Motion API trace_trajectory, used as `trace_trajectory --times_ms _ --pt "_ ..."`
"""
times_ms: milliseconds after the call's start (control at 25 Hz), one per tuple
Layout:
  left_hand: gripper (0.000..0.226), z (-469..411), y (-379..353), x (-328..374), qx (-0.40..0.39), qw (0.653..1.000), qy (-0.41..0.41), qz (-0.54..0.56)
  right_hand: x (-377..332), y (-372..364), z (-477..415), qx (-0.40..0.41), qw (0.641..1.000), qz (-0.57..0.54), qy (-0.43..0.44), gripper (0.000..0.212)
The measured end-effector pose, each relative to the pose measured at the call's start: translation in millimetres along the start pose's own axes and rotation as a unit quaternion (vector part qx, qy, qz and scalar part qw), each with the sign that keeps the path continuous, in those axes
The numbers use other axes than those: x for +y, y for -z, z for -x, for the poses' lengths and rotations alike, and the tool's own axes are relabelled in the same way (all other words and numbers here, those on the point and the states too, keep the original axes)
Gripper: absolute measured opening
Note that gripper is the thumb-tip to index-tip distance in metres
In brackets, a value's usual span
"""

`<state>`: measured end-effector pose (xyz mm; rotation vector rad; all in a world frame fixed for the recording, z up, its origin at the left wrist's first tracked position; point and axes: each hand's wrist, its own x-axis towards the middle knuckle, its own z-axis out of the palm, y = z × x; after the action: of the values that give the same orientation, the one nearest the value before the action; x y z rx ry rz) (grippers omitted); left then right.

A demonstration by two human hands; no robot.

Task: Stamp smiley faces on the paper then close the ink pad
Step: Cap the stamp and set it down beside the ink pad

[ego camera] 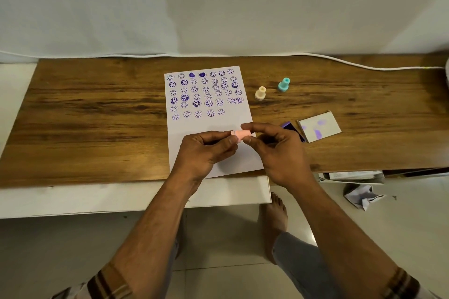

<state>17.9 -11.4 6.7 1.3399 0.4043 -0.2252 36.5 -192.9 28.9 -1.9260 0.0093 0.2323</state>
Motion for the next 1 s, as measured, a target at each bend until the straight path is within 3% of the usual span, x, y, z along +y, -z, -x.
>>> trace_trajectory --times_ms 240,360,480,640,800,1000 --pt "0.043 -2 4 0 0.0 1.0 -0.005 0.007 -3 -1 -5 -0.012 1.0 -0.003 0.013 0.027" --pt "0.038 -5 5 -2 0.059 0.998 -0.027 -0.02 -3 5 -17 0.095 0.994 0.047 0.04 0.028" --pt "0.027 -10 10 -5 0.118 0.99 -0.053 -0.053 7 17 -30 0.184 0.968 0.165 0.038 0.023" --pt "0.026 -10 14 -6 0.135 0.986 -0.07 -0.069 25 19 -43 0.194 0.947 0.246 0.073 0.022" --pt "0.026 -12 15 -8 0.136 0.985 -0.078 -0.072 39 17 -50 0.179 0.943 0.272 0.062 0.027" --pt "0.025 -12 18 -7 0.147 0.983 -0.087 -0.073 44 18 -50 0.172 0.942 0.282 0.057 0.017"
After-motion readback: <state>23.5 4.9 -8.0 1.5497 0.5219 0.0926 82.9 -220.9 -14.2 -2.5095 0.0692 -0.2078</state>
